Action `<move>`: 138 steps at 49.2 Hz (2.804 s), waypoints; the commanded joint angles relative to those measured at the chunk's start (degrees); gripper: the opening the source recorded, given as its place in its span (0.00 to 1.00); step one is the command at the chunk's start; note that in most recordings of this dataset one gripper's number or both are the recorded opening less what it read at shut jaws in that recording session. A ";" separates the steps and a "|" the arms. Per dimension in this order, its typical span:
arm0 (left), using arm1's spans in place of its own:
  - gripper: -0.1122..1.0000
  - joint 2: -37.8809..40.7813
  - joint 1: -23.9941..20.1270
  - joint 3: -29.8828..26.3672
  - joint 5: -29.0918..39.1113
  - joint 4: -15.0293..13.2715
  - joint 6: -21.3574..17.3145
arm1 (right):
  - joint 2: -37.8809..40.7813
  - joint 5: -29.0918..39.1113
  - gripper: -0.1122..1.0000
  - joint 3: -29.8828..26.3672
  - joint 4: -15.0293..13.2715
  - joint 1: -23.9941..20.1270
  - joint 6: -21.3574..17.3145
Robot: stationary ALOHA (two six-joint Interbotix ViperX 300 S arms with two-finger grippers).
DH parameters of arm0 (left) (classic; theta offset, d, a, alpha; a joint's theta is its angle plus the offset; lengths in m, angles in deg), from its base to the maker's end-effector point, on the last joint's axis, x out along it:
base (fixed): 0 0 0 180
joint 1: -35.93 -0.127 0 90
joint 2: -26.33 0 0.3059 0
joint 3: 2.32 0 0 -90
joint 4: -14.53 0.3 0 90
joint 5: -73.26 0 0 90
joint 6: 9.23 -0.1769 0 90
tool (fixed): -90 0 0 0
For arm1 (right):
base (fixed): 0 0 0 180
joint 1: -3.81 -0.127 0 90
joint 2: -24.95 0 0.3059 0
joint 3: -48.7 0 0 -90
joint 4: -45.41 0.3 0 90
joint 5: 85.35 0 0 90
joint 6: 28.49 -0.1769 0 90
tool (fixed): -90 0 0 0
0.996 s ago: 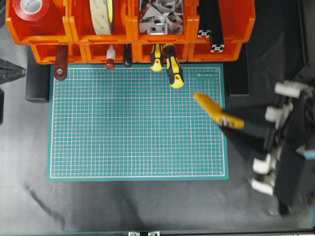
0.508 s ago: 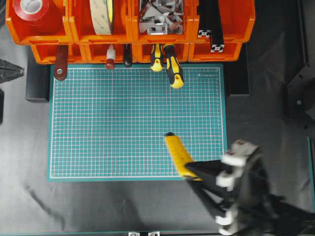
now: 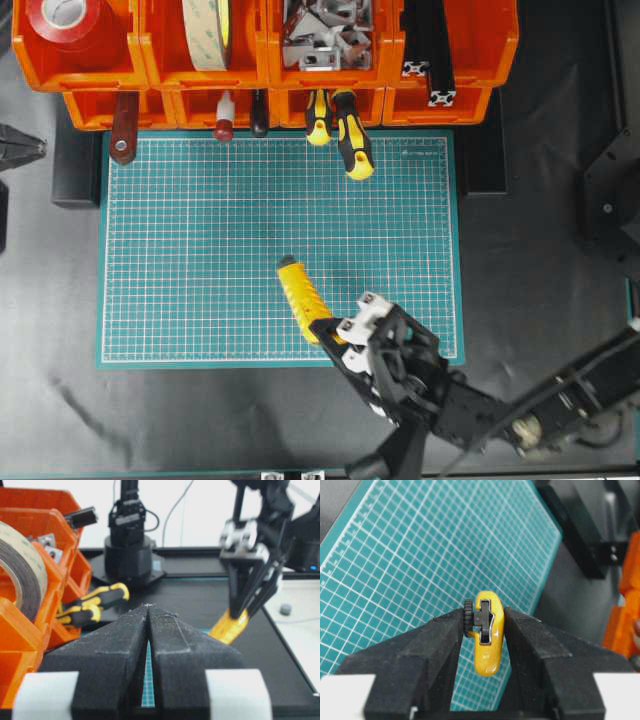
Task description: Pick cutter from container rack with right arm.
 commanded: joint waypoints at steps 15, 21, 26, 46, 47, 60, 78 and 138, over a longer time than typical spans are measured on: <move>0.11 -0.09 0.09 -1.23 -1.49 0.09 1.58 | -0.62 -14.59 0.35 4.31 -7.38 8.00 0.18; 0.11 -0.09 0.09 -1.23 -1.49 0.18 1.58 | -0.18 -18.19 0.35 5.27 -7.73 10.63 0.18; 0.11 -0.09 0.09 -1.32 -1.58 0.18 1.58 | -0.09 -19.25 0.35 6.15 -7.82 12.13 0.18; 0.11 0.79 0.00 -1.05 -1.58 0.18 1.58 | 2.72 -20.65 0.35 6.24 -7.56 14.15 -0.35; 0.11 0.88 0.00 -1.05 -1.58 0.18 1.58 | 2.90 -20.57 0.35 6.24 -7.56 14.06 -0.35; 0.11 0.26 0.09 -1.76 -1.85 0.18 1.58 | 3.16 -20.92 0.35 6.77 -4.66 14.24 -0.53; 0.11 0.18 0.18 -1.76 -1.76 0.18 1.58 | 3.87 -21.80 0.35 7.29 -2.55 14.50 -0.62; 0.11 -0.26 0.35 -1.93 -0.26 0.18 1.76 | -5.80 -26.46 0.81 10.72 11.87 14.50 -22.68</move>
